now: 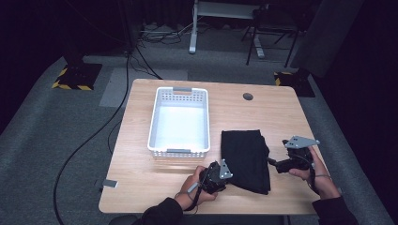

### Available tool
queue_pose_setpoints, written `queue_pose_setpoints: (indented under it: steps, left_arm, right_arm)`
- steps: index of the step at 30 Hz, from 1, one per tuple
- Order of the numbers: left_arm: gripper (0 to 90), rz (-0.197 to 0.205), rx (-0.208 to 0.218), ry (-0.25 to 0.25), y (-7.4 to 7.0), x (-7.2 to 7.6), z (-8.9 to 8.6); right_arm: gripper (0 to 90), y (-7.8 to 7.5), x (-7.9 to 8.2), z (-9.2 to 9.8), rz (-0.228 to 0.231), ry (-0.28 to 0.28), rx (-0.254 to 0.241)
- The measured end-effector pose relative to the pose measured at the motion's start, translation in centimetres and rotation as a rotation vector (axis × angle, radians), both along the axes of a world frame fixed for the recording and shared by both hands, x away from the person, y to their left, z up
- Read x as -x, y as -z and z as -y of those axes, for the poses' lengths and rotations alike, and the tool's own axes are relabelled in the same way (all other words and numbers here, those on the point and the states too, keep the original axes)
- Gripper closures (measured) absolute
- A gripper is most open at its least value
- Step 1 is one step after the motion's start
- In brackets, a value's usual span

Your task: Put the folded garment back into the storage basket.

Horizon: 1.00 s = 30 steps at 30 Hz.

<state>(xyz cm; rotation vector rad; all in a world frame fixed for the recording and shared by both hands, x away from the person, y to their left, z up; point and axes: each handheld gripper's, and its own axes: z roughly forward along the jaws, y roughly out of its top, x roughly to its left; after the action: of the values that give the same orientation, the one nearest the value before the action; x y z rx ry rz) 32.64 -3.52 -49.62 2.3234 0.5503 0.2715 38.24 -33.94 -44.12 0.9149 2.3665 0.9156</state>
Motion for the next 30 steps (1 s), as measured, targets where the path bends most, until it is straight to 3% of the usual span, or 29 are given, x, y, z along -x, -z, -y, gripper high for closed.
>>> queue_pose_setpoints:
  steps: [13,23,30]
  left_arm:
    - [73.6,0.003,-0.005,0.004,0.0,0.0,0.0]
    - [73.3,0.004,-0.005,0.007,0.0,0.0,0.0]
    - [72.9,0.006,-0.008,0.01,0.0,0.0,0.1]
  right_arm:
    - [3.3,1.9,-0.5,-2.6,-0.039,-0.029,0.028]
    - [2.3,3.1,-1.1,-3.5,-0.061,-0.021,0.043]
    - [0.5,4.5,-2.0,-3.1,-0.122,-0.009,-0.007]
